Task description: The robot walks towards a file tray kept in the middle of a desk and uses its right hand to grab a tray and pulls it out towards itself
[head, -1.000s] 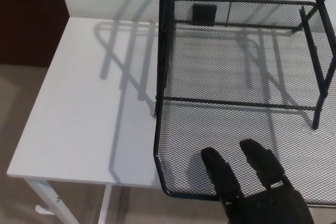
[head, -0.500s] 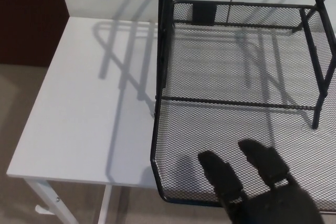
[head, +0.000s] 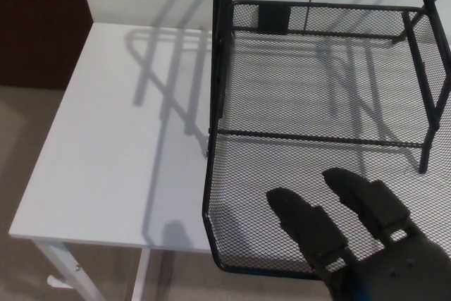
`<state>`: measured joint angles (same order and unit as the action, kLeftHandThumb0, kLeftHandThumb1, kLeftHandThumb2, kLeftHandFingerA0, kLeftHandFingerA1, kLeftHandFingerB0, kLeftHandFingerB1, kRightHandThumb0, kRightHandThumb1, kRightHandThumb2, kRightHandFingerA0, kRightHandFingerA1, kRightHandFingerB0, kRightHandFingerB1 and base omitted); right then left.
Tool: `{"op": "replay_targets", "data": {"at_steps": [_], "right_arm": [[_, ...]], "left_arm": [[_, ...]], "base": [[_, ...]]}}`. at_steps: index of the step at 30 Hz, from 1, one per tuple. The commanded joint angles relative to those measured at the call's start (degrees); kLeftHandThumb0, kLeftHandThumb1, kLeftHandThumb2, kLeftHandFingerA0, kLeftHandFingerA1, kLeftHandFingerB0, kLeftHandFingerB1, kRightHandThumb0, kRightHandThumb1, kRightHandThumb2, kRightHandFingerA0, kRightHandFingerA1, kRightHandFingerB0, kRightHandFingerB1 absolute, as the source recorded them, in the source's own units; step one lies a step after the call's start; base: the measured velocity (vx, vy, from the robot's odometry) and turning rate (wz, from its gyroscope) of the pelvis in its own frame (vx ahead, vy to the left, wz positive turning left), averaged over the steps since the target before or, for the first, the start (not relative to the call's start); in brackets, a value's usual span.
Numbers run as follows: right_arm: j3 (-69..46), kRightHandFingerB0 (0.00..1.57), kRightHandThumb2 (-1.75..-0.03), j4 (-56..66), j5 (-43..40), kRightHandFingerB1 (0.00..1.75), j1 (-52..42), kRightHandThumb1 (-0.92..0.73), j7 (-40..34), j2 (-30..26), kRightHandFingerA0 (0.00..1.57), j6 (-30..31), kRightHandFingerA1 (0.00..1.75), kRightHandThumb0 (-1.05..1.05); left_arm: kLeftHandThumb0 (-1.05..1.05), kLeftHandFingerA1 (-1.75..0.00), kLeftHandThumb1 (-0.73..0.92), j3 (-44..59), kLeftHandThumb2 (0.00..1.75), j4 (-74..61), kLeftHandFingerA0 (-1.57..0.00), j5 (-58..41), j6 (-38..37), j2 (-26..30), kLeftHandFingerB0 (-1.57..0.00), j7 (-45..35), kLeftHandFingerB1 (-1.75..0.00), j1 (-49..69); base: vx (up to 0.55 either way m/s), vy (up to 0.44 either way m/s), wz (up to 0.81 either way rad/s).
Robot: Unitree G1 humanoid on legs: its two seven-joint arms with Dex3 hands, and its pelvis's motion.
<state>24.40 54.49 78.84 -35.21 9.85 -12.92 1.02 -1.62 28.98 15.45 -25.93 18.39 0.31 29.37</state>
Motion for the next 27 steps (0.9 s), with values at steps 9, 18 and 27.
{"op": "replay_targets", "data": {"at_steps": [9,18,27], "right_arm": [[-27.7,1.38,-0.80,5.5,-88.4,1.14,-12.8,-0.46,2.1,-31.4,1.51,-36.5,1.27,-0.60],[-38.5,0.83,-0.60,5.5,-99.6,0.86,-17.8,-0.66,2.4,-32.6,0.74,-48.6,1.14,-0.55],[-31.2,1.44,-1.00,5.5,-96.8,1.32,-19.6,-0.49,8.1,-38.3,1.47,-36.0,1.35,-0.36]], "left_arm": [[-0.53,-0.51,0.73,0.1,0.61,1.1,-0.55,1.0,0.6,2.1,-0.30,0.3,-0.38,-0.7],[-0.54,-0.50,0.74,-0.1,0.61,1.2,-0.54,1.2,0.3,2.3,-0.29,0.1,-0.37,0.0],[-0.55,-0.51,0.73,0.2,0.61,1.5,-0.54,0.8,0.5,2.4,-0.29,-0.1,-0.37,-0.5]], "base": [[0.00,0.000,0.00],[0.00,0.000,0.00],[0.00,0.000,0.00]]}}
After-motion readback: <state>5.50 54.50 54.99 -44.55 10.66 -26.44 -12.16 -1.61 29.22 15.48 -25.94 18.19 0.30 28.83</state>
